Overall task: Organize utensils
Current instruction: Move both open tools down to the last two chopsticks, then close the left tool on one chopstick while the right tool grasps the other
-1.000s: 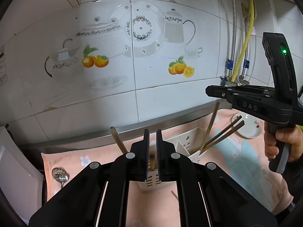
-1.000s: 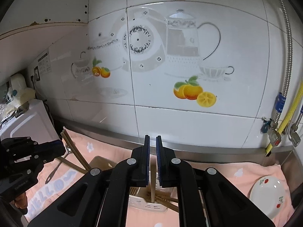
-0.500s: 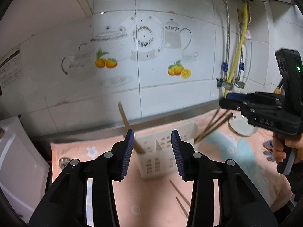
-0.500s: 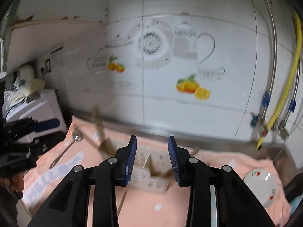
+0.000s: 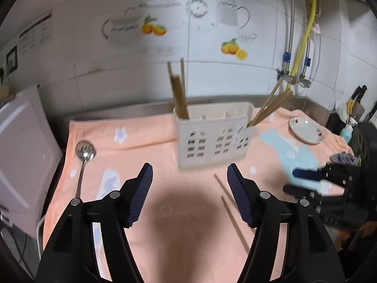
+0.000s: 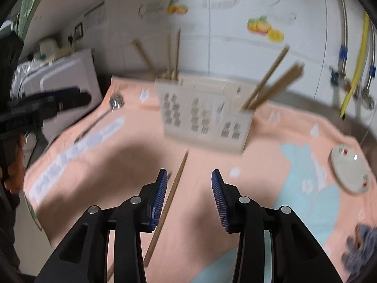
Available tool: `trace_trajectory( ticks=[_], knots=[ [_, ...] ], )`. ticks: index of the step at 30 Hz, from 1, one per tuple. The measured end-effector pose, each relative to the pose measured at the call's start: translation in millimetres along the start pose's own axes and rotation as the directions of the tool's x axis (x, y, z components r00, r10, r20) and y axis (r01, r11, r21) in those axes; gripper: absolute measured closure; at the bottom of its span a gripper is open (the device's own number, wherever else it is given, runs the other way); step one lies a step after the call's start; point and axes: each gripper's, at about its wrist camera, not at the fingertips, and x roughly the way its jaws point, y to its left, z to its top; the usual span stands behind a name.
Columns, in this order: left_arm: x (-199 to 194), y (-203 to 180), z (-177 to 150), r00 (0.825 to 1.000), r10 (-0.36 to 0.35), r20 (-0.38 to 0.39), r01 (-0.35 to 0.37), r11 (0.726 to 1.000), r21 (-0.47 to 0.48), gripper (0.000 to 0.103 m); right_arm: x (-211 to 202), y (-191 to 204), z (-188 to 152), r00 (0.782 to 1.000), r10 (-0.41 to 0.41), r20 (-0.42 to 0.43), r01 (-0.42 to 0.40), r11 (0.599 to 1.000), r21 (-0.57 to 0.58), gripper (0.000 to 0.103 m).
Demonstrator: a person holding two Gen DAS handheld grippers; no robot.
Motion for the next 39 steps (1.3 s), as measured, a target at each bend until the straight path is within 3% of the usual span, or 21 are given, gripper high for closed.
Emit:
trace_trajectory(
  ticks=[4,9,11,21,39],
  knots=[
    [0,5,-18,1.000,0.021,-0.021,-0.021,1.000,-0.020,0.030,14,12,-26,0.998,0.036,-0.055,-0.034,0.999,0.030,0.065],
    [-3,9,-35,0.998,0.042,-0.037,-0.043,0.999,-0.032,0.026,26,24,-47,0.996,0.023,-0.091,-0.019,0.999,0.039,0.069],
    [-3,11,-41,0.998,0.043,-0.044,-0.045,0.998,-0.041,0.024,33,26,-54,0.993,0.036,-0.112,-0.029,0.998,0.062,0.075],
    [-5,15,-64,0.996,0.033,-0.078,-0.040,0.996,-0.081,0.024,46,29,-67,0.986,0.053,-0.156,-0.036,0.993,0.111,0.088],
    [3,-19,-105,0.982,-0.042,-0.183,0.030,0.997,-0.071,0.024,40,27,-73,0.991,0.021,-0.133,-0.009,0.996,0.091,0.096]
  ],
)
